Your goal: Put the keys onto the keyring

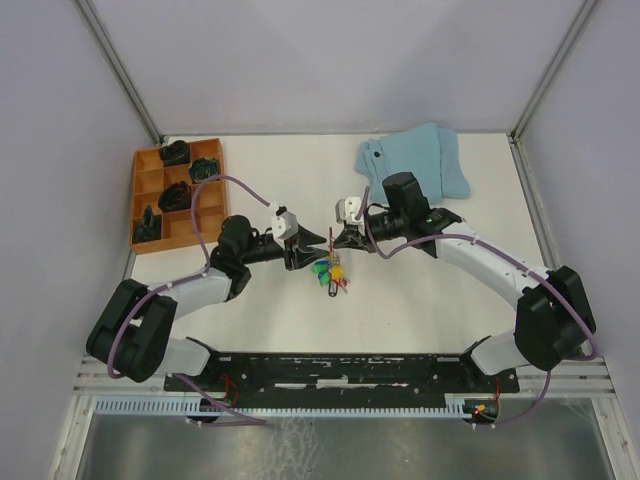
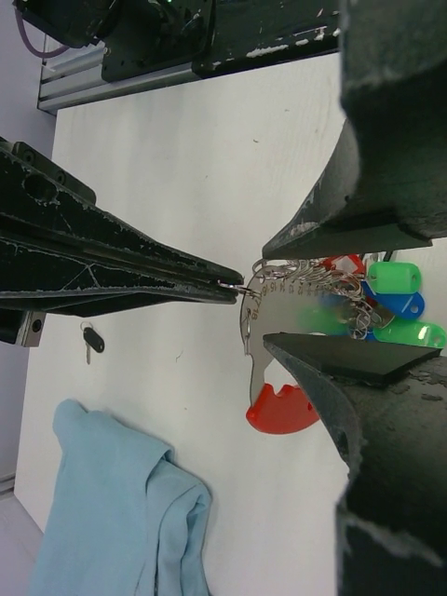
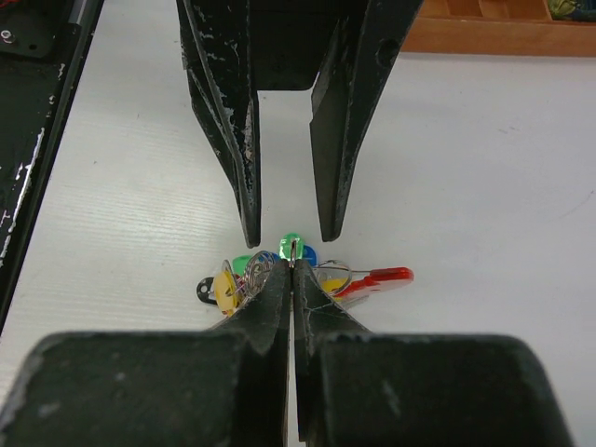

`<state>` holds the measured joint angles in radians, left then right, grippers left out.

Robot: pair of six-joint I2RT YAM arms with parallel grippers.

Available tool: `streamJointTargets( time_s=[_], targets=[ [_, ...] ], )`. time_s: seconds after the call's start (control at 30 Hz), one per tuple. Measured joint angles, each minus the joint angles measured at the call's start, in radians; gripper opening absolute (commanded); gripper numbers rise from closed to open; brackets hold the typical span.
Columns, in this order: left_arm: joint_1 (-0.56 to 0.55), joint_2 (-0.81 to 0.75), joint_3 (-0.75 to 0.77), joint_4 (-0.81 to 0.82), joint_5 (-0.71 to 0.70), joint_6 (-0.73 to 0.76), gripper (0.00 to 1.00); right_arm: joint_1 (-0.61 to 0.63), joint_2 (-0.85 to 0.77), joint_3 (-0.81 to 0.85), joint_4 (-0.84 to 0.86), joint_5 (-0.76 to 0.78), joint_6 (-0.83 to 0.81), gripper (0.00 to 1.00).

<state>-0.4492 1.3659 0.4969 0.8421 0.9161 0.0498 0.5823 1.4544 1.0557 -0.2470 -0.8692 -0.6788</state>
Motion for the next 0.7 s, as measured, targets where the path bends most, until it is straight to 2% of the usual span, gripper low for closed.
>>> streamJointTargets(
  time_s=[0.3, 0.7],
  targets=[
    [-0.008, 0.0, 0.001, -0.004, -0.002, 0.004, 0.27, 0.0, 0.003, 0.0, 0.022, -0.015, 0.001, 0.01],
    [-0.011, 0.0, 0.002, -0.003, 0.002, 0.004, 0.26, 0.004, 0.014, 0.0, 0.029, -0.024, 0.001, 0.01]
  ],
)
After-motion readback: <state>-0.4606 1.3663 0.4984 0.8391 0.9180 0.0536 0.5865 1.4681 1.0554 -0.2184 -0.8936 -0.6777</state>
